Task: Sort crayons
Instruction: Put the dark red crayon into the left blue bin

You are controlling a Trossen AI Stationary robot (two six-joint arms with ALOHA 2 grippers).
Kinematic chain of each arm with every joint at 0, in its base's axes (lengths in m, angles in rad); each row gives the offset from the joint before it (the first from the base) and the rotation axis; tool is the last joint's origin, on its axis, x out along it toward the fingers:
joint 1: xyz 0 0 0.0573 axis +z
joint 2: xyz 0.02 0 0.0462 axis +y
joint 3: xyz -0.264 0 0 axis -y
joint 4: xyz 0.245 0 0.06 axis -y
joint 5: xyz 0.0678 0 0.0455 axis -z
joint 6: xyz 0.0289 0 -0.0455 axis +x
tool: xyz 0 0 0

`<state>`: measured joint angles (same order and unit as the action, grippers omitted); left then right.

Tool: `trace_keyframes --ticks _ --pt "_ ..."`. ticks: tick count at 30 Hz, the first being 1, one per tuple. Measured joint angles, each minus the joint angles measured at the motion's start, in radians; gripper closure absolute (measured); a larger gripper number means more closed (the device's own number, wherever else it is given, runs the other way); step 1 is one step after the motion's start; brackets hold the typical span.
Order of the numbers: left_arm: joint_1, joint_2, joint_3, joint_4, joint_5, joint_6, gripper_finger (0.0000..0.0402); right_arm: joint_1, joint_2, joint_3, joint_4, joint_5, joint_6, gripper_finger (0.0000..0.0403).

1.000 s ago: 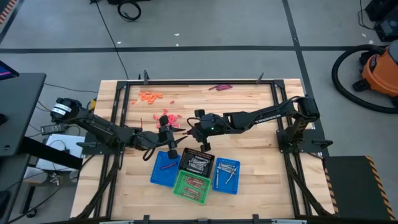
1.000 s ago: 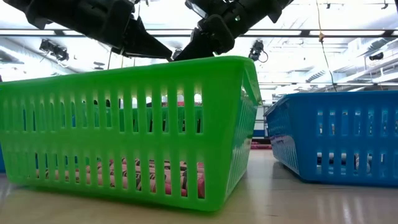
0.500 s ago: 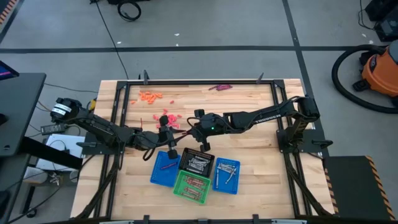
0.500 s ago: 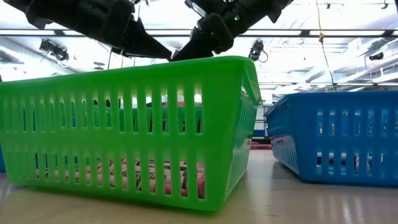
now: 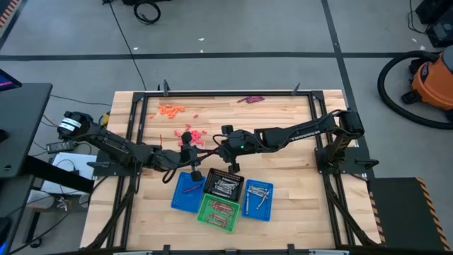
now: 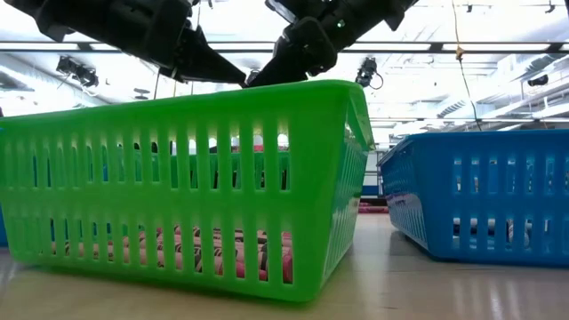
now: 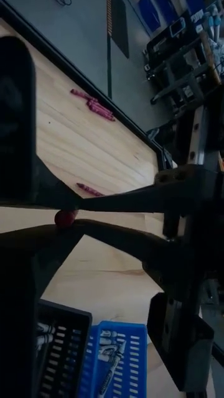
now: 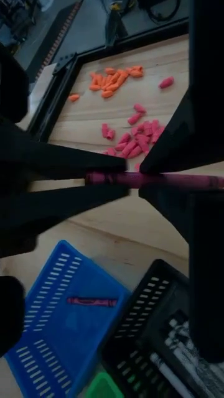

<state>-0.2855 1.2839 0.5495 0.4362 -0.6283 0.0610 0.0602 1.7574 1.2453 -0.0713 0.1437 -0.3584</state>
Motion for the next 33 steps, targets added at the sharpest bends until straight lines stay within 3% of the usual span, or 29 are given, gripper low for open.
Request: trace_keyframes --ticks 5,10,15,20,27,33 --pt "-0.012 -0.012 0.000 -0.014 0.005 -0.029 0.0369 0.006 -0.059 0.000 -0.086 0.086 0.019 0.0317" --pt "-0.080 -0.103 0.006 -0.138 0.023 -0.114 0.0368 0.022 -0.135 -0.013 -0.234 0.208 0.112 0.0308" --pt "-0.167 -0.210 0.040 -0.429 0.043 -0.382 0.0368 0.055 -0.190 -0.100 -0.215 0.254 0.183 0.0310" --pt "-0.262 -0.234 0.040 -0.595 0.099 -0.665 0.0368 0.086 -0.224 -0.169 -0.133 0.367 0.182 0.0311" --pt "-0.404 -0.233 0.040 -0.634 0.085 -0.828 0.0367 0.099 -0.241 -0.211 -0.068 0.377 0.184 0.0311" --pt "-0.459 -0.233 0.040 -0.663 0.026 -0.858 0.0367 0.098 -0.239 -0.212 -0.043 0.365 0.181 0.0311"
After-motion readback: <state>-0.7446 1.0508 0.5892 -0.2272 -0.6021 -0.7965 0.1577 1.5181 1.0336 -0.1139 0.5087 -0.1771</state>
